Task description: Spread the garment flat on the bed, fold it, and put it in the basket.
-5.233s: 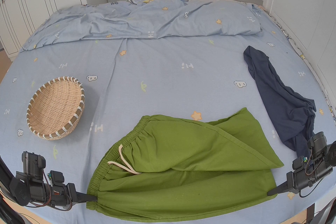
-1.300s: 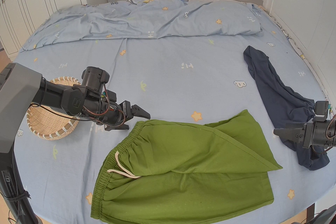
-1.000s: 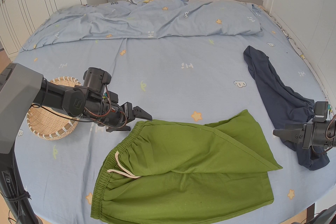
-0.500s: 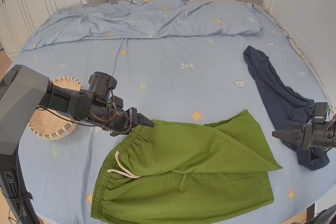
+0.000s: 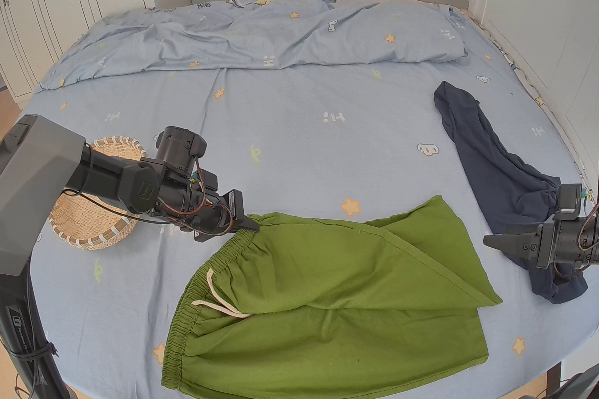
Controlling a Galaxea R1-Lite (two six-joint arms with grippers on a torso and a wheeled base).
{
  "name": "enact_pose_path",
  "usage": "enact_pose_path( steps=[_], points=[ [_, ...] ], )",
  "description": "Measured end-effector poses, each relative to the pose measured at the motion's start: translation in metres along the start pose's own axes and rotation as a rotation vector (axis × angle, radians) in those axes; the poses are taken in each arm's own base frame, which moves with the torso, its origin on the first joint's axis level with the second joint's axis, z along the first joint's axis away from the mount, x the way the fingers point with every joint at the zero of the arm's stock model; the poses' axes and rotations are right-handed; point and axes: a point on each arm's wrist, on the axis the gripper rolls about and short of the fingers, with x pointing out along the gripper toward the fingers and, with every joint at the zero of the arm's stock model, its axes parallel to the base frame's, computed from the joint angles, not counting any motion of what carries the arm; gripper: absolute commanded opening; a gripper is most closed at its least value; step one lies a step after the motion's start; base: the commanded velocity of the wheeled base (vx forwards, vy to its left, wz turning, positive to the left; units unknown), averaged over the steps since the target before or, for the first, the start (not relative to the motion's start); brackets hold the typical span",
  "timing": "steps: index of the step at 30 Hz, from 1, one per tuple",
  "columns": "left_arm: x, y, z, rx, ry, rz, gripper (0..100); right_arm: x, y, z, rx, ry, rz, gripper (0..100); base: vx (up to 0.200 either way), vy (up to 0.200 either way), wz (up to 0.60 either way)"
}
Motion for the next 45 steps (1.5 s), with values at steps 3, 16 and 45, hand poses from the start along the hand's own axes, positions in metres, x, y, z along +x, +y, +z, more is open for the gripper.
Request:
enact_pose_path(
  steps=[3,16,45],
  points=[
    [-0.011,0.000,0.001,-0.005,-0.019,0.001,0,0.001,-0.002,0.000,0.005,0.003,-0.005,100,0.000,0.000,0.00],
    [-0.061,0.015,0.008,-0.046,-0.121,0.030,0,0.006,-0.015,0.000,0.044,0.019,-0.037,100,0.000,0.000,0.00],
    [-0.073,0.024,0.017,-0.051,-0.176,0.046,0,0.059,-0.092,-0.026,0.186,0.107,-0.118,100,0.000,0.000,0.00]
  ],
)
